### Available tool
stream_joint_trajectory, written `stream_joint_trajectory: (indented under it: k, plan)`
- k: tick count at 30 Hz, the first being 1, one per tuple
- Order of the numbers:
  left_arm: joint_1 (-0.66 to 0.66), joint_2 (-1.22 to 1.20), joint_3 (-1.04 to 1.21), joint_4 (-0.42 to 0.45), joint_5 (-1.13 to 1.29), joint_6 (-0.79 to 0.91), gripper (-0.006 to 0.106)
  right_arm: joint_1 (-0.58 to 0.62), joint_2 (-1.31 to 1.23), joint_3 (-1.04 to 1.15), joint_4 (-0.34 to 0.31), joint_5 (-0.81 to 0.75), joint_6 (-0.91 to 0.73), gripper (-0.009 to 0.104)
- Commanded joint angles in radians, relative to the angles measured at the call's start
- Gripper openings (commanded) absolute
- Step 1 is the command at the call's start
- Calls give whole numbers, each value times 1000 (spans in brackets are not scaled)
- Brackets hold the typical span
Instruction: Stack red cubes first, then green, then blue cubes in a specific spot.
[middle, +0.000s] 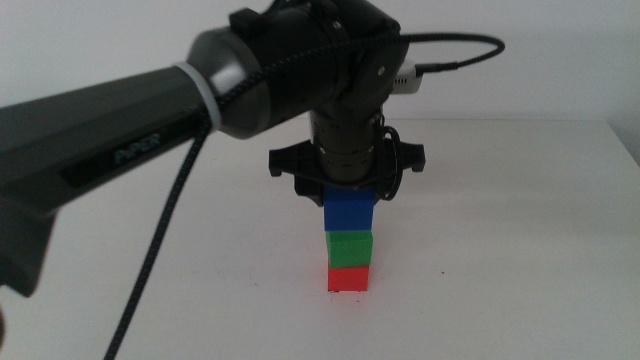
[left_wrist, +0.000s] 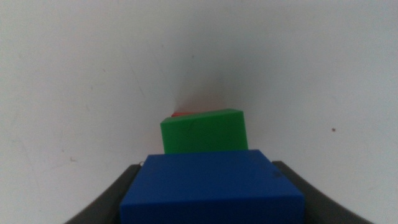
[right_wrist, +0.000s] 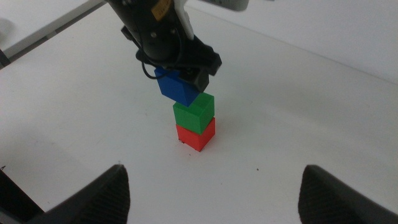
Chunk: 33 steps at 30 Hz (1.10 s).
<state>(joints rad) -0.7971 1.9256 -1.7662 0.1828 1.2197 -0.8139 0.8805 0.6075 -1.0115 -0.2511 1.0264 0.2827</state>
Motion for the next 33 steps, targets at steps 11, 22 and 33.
stream_joint_trajectory:
  k: [11, 22, 33]
  plan:
    - [-1, 63, -12, 7, -48, -25, -2, -5, -2, 4, -7, -9, -8, 78]
    - [-1, 63, -12, 43, -15, -29, -2, -5, -2, 4, -7, -9, -8, 78]
    - [-1, 63, -12, 43, -48, -44, -2, -5, -2, 4, -7, -9, -8, 78]
